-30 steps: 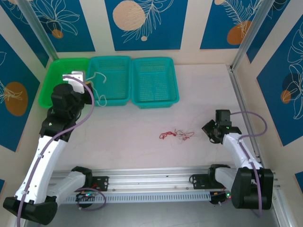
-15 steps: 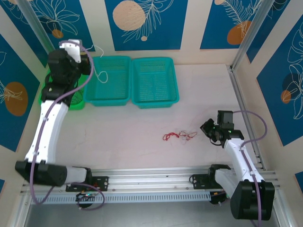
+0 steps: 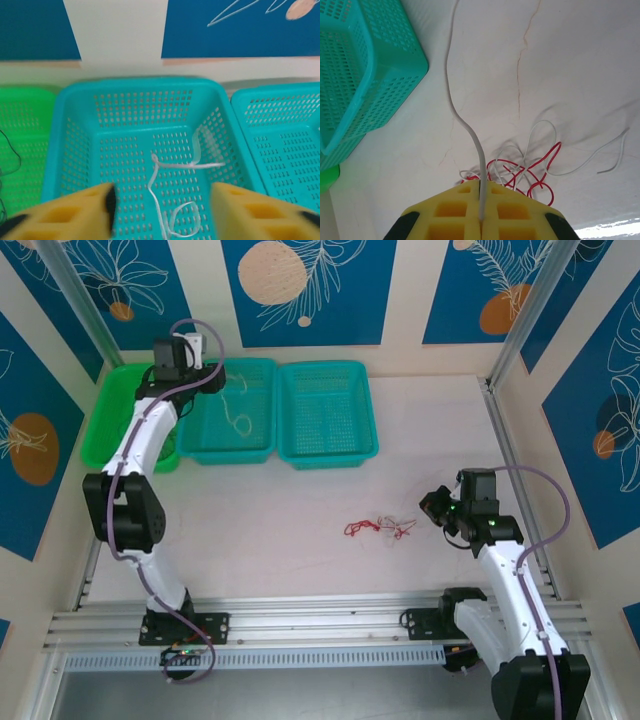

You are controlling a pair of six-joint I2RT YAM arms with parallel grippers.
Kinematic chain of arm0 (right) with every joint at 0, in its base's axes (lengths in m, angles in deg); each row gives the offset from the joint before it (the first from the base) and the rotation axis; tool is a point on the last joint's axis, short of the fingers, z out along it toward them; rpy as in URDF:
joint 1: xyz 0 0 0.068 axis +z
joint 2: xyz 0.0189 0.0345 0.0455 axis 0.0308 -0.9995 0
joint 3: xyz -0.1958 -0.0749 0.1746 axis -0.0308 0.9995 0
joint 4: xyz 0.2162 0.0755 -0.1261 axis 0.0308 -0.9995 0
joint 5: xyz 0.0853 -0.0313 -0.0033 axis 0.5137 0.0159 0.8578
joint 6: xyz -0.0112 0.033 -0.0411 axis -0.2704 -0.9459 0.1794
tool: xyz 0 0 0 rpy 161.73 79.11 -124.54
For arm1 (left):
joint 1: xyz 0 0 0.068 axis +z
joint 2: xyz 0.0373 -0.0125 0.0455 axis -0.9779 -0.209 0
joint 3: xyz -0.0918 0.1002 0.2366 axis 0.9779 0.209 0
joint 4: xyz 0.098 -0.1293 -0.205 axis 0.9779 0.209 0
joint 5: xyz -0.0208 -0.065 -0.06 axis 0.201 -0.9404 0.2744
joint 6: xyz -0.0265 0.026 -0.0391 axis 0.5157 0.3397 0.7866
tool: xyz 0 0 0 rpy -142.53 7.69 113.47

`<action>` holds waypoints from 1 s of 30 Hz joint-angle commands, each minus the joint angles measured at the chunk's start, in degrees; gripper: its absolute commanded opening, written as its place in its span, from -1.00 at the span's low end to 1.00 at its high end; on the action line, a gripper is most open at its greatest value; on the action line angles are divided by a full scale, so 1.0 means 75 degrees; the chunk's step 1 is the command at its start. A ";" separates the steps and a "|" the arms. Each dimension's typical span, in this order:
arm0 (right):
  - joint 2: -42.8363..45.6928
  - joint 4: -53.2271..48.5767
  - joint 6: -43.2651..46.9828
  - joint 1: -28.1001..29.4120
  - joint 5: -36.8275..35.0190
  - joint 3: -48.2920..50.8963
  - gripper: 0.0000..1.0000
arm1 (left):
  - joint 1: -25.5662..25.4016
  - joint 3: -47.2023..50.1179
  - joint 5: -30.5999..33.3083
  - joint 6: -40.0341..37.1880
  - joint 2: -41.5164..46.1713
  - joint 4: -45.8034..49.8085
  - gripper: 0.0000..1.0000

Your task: Untangle the cables

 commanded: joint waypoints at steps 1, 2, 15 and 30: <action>0.0122 -0.0265 -0.0090 0.0124 0.0144 -0.0244 -1.00 | 0.0105 0.0034 -0.0266 0.0211 0.0453 -0.0265 0.25; 0.0112 -0.0213 -0.0102 0.0157 0.0155 -0.0238 -1.00 | 0.0105 0.0101 -0.0311 0.0253 0.0604 -0.0300 0.27; -0.0541 0.0489 0.0166 0.1588 0.0974 -0.1579 -1.00 | -0.1219 0.3560 -0.3525 0.0748 0.4091 -0.3302 0.22; -0.1317 0.0690 -0.0548 0.2775 0.0862 -0.2950 -1.00 | -0.5717 0.6345 -0.3437 -0.0779 0.4101 -0.5494 0.21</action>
